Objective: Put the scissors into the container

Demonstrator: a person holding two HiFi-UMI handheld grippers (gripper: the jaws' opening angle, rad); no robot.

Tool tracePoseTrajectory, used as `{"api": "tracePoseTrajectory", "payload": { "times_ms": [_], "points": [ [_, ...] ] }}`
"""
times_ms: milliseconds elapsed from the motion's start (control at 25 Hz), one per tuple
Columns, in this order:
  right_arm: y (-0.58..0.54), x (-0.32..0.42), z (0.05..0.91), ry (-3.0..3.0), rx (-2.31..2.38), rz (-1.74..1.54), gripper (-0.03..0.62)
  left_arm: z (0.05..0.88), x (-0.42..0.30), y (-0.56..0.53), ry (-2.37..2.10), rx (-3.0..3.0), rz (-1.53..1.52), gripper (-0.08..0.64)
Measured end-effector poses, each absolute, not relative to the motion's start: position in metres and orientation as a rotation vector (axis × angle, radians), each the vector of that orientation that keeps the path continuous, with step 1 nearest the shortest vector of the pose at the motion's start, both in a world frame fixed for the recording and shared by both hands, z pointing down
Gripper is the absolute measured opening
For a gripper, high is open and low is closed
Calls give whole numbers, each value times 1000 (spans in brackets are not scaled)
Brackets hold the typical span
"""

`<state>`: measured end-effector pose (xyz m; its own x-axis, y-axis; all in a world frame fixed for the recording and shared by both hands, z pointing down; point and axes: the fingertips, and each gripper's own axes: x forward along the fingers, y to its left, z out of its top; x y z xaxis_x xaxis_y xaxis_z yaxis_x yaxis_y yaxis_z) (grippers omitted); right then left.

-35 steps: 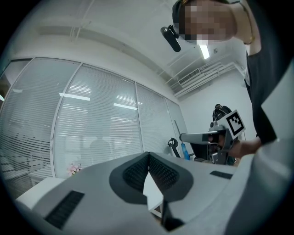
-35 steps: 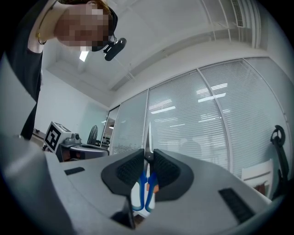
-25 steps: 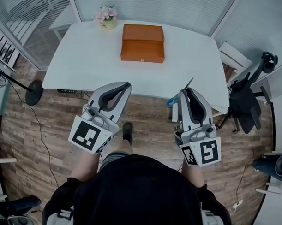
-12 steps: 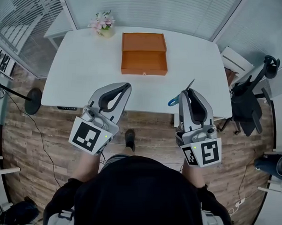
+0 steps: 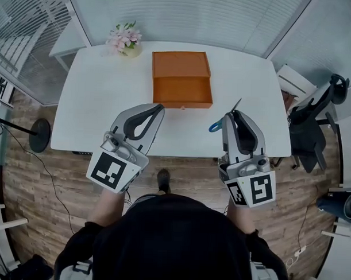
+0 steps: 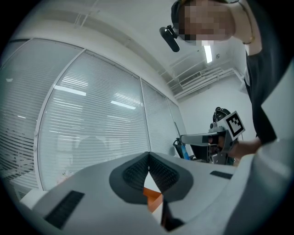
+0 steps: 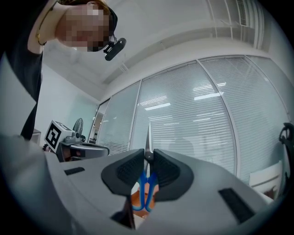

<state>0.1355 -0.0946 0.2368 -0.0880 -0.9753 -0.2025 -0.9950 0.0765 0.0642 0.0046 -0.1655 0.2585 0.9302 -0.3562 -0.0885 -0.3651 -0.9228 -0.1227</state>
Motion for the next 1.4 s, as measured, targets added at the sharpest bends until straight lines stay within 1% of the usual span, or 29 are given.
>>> {"api": "tracePoseTrajectory", "payload": {
  "times_ms": [160,480,760,1400],
  "points": [
    [-109,140,235,2210,-2052,285,67,252,11,-180,532,-2946,134,12],
    [-146,145,238,2188,-2056,272,67,258,15,-217,517,-2961,103,12],
    [-159,149,243,2186,-2067,258,67,262,21,-227,470,-2967,111,12],
    [-193,189,230,2321,-1918,289,67,249,57,-249,645,-2936,113,12]
  ]
}}
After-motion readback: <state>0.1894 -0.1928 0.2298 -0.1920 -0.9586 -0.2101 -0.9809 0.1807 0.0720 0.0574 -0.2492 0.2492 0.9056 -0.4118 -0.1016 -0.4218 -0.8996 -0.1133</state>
